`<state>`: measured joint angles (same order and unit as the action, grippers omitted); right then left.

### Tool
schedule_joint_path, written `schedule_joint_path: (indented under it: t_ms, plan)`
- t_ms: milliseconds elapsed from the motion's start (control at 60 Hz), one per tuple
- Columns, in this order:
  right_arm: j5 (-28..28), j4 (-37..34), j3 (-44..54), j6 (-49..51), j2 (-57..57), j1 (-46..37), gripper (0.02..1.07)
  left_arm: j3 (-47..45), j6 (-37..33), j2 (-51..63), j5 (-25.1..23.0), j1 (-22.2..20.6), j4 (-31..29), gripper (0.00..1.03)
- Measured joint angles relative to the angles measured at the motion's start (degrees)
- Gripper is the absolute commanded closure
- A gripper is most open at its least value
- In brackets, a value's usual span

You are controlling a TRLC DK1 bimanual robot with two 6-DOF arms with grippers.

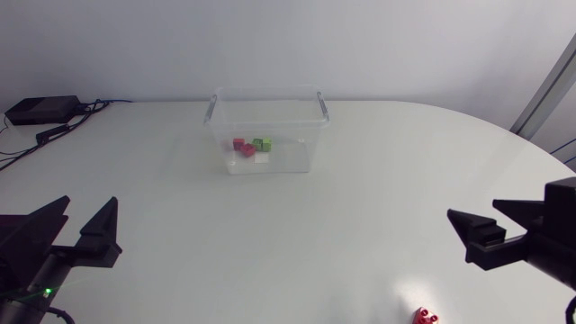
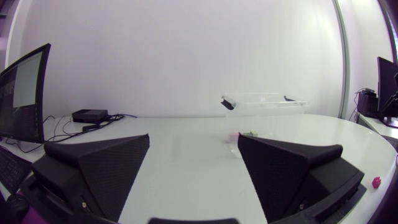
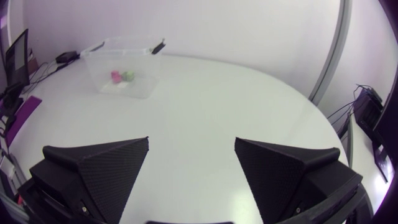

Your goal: Place the duplo bricks in the container

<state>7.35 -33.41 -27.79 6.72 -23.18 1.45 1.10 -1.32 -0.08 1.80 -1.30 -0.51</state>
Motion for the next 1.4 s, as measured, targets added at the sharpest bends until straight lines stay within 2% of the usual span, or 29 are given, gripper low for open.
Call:
schedule_joint_path:
  t_ms: [133,283,483,583,717,900,1400]
  plan:
    - [2.5,-10.1,-7.5,5.7,-10.8,0.3,0.07,0.0,0.0,0.0,0.0,0.0,0.0,0.04]
    - [2.9,-16.5,-9.7,15.3,-18.2,0.3,0.07,0.0,0.0,0.0,0.0,0.0,0.0,0.04]
    - [2.9,-25.6,-9.7,27.4,-20.4,1.6,0.07,0.0,0.0,0.0,0.0,0.0,0.0,0.04]
    - [2.9,-28.2,-9.4,30.4,-20.4,4.4,0.07,0.0,0.0,0.0,0.0,0.0,0.0,0.04]
    - [2.2,-29.2,-7.5,31.1,-22.5,8.7,0.07,0.0,0.0,0.0,0.0,0.0,0.0,0.04]
    - [1.0,-28.8,-6.7,31.5,-30.8,10.1,0.07,0.0,0.0,0.0,0.0,0.0,0.0,0.04]
    - [-0.1,-19.0,-0.5,32.3,-44.5,12.1,0.07,0.0,0.0,0.0,0.0,0.0,0.0,0.04]
